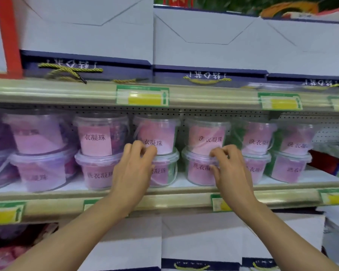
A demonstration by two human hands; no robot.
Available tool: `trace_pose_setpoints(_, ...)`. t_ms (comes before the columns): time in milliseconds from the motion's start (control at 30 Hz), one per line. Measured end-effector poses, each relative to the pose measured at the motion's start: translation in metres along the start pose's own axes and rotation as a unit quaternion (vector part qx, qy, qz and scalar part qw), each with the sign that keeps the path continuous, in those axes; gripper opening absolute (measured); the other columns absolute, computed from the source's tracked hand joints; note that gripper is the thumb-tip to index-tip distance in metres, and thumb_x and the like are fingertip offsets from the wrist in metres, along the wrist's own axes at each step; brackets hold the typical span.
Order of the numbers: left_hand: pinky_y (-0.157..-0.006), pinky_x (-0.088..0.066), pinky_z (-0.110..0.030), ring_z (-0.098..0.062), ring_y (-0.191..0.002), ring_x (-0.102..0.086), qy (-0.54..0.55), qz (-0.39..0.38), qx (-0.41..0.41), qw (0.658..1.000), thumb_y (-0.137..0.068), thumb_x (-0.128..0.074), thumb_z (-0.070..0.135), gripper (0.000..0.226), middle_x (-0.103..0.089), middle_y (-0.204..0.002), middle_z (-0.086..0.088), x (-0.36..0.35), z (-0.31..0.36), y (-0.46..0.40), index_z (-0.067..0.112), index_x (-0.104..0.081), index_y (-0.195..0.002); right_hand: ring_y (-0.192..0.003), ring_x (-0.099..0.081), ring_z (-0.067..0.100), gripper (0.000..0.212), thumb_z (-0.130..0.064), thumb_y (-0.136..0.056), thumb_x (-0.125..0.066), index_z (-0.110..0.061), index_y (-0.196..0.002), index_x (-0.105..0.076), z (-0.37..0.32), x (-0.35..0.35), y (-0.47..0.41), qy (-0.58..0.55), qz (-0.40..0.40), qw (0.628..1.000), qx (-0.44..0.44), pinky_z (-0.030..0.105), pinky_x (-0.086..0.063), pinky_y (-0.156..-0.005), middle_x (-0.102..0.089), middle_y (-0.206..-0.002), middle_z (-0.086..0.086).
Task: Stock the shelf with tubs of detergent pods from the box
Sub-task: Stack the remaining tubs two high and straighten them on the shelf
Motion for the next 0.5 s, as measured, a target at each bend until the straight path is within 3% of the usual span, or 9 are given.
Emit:
trace_pose_setpoints(167,-0.036,-0.023,-0.02,-0.021,-0.08,-0.04,-0.01,0.021,-0.002,1.0,-0.062,-0.082,0.003,0.04,-0.05,-0.089,-0.008,-0.001,0.0,-0.001,0.011,-0.055,-0.09,-0.079,-0.051,0.03,0.029,0.004,-0.067,-0.074,-0.006,-0.09,-0.059,0.002,-0.001,-0.001,-0.005,0.01,1.0,-0.001,0.031,-0.041,-0.04,-0.05,-0.091,0.012)
trace_pose_setpoints(333,-0.031,-0.035,-0.025,-0.026,-0.076,-0.048,-0.03,0.032,-0.008,0.999,-0.061,-0.082,0.001,0.04,-0.051,-0.088,-0.008,-0.002,0.003,0.0,0.01,-0.055,-0.089,-0.076,-0.052,0.03,0.03,0.003,-0.066,-0.076,-0.006,-0.089,-0.059,0.003,0.0,-0.001,-0.004,0.016,1.0,0.018,0.033,-0.043,-0.036,-0.051,-0.089,0.012)
trace_pose_setpoints(433,-0.031,-0.038,-0.028,-0.027,-0.08,-0.048,-0.061,0.015,-0.013,0.998,-0.055,-0.08,-0.004,0.052,-0.052,-0.097,-0.009,-0.004,0.001,0.004,0.012,-0.051,-0.095,-0.077,-0.054,0.031,0.036,-0.006,-0.062,-0.082,-0.006,-0.09,-0.059,0.001,0.001,0.001,0.016,-0.006,0.999,0.035,0.03,-0.042,-0.035,-0.051,-0.091,0.013)
trace_pose_setpoints(500,-0.039,-0.046,-0.032,-0.03,-0.088,-0.055,-0.068,0.0,-0.026,0.997,-0.051,-0.077,-0.009,0.067,-0.054,-0.109,-0.011,-0.003,0.0,0.013,0.012,-0.049,-0.109,-0.079,-0.056,0.033,0.043,-0.011,-0.059,-0.085,-0.006,-0.093,-0.059,-0.001,0.003,0.004,0.036,-0.026,0.998,0.044,0.032,-0.044,-0.038,-0.053,-0.093,0.014)
Point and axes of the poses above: each hand's wrist, its own y-axis away from the middle knuckle, its own x-axis out of the back of the hand, z = x × y, the point moved 5 cm from there along -y, towards the middle knuckle
